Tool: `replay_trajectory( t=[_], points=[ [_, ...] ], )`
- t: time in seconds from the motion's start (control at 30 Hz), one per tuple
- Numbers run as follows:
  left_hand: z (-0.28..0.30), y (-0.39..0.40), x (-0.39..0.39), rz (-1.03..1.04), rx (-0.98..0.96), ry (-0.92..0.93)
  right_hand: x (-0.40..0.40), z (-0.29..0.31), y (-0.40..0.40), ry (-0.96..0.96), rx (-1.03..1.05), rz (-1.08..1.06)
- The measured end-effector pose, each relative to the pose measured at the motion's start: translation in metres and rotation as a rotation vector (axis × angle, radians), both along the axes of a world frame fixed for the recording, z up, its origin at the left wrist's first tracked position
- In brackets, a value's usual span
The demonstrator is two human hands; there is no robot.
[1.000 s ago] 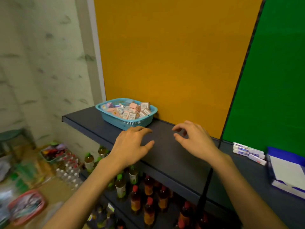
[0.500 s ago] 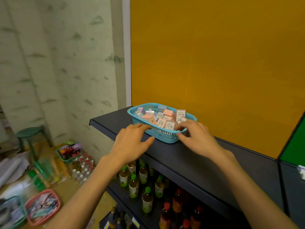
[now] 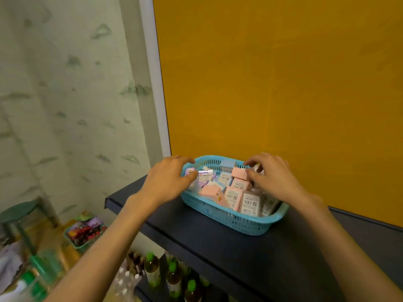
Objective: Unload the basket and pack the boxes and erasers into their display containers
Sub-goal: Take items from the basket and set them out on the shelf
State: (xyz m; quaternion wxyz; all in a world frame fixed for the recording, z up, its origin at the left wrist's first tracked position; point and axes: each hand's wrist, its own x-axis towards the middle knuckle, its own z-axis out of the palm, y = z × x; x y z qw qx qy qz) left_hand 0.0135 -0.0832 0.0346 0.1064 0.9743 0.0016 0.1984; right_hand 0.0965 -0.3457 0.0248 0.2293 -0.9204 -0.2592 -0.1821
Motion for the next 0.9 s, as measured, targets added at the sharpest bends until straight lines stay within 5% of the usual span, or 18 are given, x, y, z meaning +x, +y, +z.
replay_trajectory(
  t=[0.53,0.9],
  points=[
    [-0.023,-0.012,0.172,-0.333,0.189,0.123,0.040,-0.027,-0.020,0.101,-0.096,-0.290],
    [-0.033,-0.027,0.210,-0.595,0.322,0.076,0.042,-0.026,0.006,0.096,-0.123,-0.410]
  ],
)
